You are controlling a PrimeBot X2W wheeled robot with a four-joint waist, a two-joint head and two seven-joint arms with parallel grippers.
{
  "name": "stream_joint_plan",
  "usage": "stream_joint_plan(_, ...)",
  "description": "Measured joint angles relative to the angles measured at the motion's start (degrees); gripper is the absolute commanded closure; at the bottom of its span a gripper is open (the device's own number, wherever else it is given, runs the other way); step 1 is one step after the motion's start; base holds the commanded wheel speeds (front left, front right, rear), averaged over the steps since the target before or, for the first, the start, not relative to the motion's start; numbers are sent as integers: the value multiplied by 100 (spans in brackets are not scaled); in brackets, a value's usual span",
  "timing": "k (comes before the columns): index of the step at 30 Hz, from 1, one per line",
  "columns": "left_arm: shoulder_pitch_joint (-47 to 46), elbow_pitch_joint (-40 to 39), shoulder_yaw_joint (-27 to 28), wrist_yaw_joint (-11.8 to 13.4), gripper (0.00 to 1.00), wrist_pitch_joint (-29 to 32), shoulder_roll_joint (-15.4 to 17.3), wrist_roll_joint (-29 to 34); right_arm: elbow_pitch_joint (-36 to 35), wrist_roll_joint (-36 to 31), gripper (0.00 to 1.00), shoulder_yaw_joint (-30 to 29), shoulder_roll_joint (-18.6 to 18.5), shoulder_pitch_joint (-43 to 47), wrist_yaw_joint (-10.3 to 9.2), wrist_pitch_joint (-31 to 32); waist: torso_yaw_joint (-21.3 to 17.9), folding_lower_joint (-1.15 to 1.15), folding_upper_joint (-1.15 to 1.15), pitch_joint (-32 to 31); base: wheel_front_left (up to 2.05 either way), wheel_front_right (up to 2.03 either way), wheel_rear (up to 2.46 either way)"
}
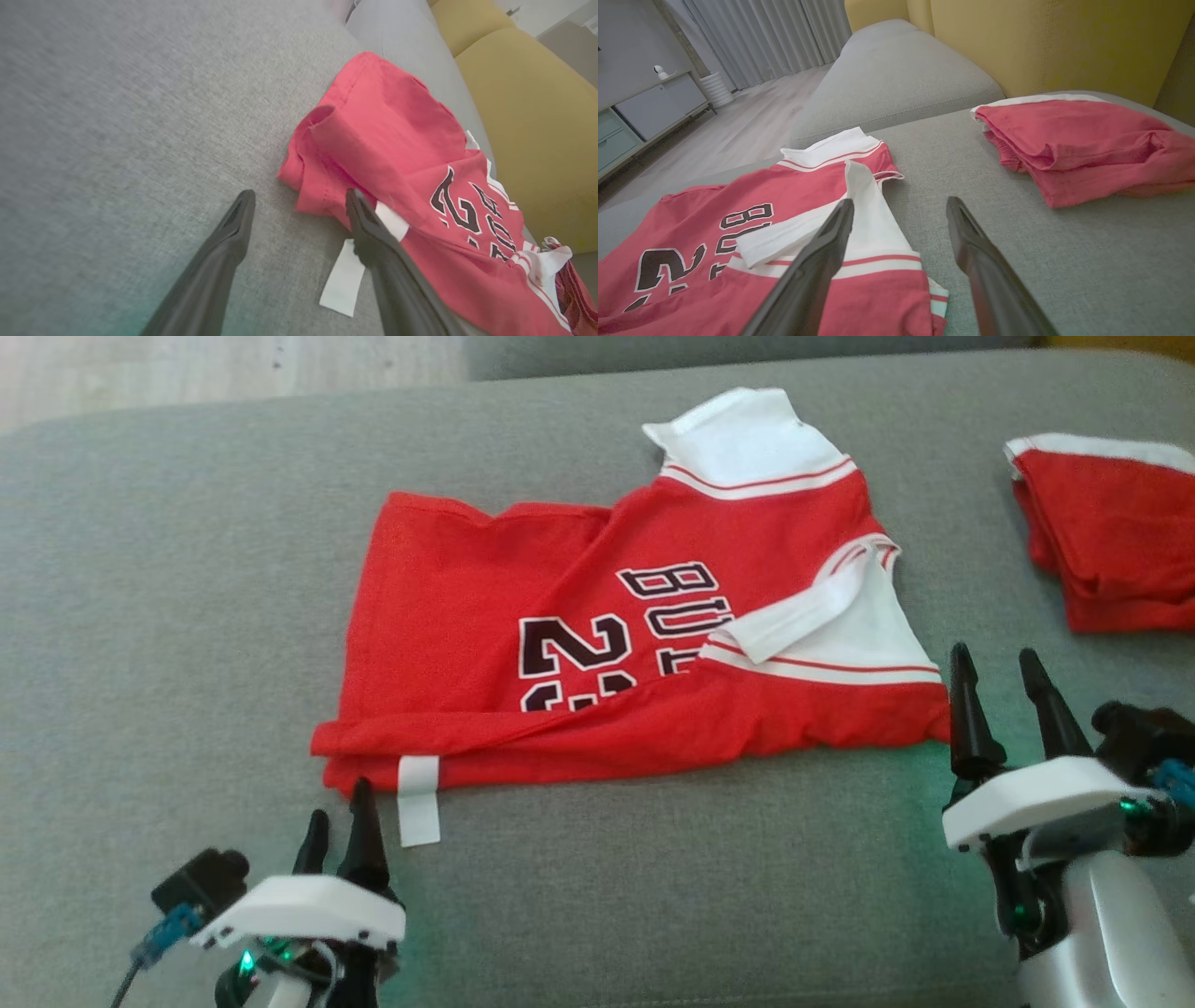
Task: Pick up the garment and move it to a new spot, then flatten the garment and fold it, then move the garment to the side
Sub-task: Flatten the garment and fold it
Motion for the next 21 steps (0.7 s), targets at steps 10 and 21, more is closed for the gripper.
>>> stream_joint_plan(10,-534,595,138,-27,4,89,-35,-131,-327,20,0,35,2,1,0,270,-242,0,0,269,0,0,0)
stream_joint_plan(21,-567,681,0,-164,100,257,-105,-198,468,29,0,140,5,-46,0,767,-84,1,0,279,0,0,0)
